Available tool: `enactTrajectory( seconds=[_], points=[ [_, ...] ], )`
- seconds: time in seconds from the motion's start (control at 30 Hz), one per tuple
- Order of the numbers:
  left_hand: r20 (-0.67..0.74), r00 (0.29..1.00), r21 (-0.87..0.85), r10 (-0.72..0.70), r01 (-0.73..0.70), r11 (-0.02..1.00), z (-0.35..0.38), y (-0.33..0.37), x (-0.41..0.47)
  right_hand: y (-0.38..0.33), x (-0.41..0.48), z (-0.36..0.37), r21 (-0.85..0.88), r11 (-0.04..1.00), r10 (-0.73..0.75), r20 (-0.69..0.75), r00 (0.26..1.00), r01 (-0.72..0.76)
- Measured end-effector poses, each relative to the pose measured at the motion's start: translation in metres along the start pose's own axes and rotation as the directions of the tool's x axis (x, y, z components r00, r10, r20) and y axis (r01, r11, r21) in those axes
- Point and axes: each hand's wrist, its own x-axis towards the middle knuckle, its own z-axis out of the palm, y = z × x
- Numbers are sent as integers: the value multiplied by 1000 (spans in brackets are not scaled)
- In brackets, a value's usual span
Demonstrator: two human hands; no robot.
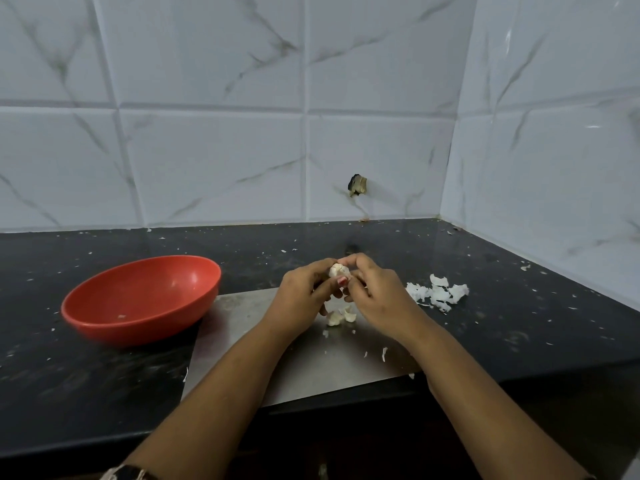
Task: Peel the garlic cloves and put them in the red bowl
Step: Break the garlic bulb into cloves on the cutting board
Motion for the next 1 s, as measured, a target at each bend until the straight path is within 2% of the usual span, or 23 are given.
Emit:
enactTrajectory(
  seconds=[0.33, 0.53, 0.77, 0.9, 1.0],
  points=[
    [-9, 998, -136, -59, 57, 989, 1, 2, 2, 3, 3, 0, 13, 1000, -24, -119, 993, 26],
    [19, 996, -133, -84, 86, 987, 1, 3, 0, 3, -1, -8, 48, 998, -26, -34, 999, 28],
    [-1, 1000, -61, 2, -3, 998, 2, 3, -2, 2, 1, -8, -107, 990, -99, -91, 991, 89],
    [-29, 1000, -109, 8, -11, 994, 3, 4, -2, 0, 0, -5, 41, 997, -51, -195, 980, 60],
    [-38, 998, -89, 42, -45, 995, 3, 6, -2, -2, -3, -6, 172, 984, -16, -161, 987, 44]
  ],
)
